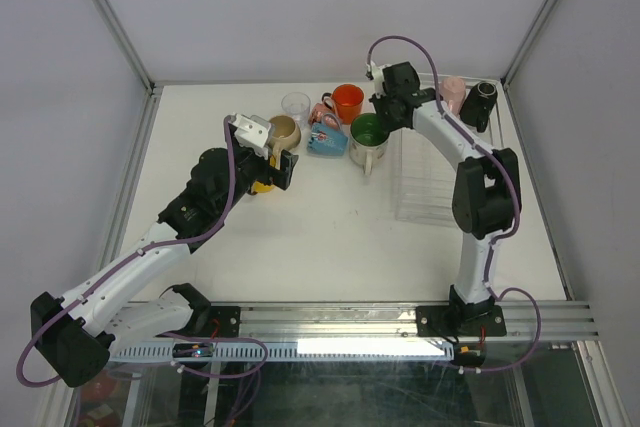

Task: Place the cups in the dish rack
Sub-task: Pick up the cup at the center of the board.

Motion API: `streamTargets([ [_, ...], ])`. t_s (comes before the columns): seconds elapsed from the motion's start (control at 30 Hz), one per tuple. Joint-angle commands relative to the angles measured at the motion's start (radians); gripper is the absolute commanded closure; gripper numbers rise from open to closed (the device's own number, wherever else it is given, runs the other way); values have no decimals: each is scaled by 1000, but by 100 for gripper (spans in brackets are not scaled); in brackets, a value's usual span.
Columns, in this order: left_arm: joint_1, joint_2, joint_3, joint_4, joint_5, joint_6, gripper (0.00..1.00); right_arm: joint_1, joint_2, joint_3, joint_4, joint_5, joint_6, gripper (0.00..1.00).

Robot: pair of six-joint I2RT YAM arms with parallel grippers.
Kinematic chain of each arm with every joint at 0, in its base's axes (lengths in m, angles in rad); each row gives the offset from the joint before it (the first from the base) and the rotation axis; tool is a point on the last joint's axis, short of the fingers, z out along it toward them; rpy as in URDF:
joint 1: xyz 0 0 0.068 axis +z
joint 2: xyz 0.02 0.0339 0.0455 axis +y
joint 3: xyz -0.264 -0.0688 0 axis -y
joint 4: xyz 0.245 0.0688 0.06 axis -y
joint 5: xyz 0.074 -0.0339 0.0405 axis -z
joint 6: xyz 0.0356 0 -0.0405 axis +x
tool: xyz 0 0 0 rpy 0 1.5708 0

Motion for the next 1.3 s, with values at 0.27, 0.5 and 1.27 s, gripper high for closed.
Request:
streamTargets([
  [0.27,4,-14,-4,28,9,7,1,-3,-272,-76,141,-120,61,100],
  [0.5,4,-11,-5,32,6,3,1,-15,-413,-184,187,-210,100,100],
  [1.27,4,-236,-303,466,337,-739,1,-489,-867,-695,713,-1014,623,100],
])
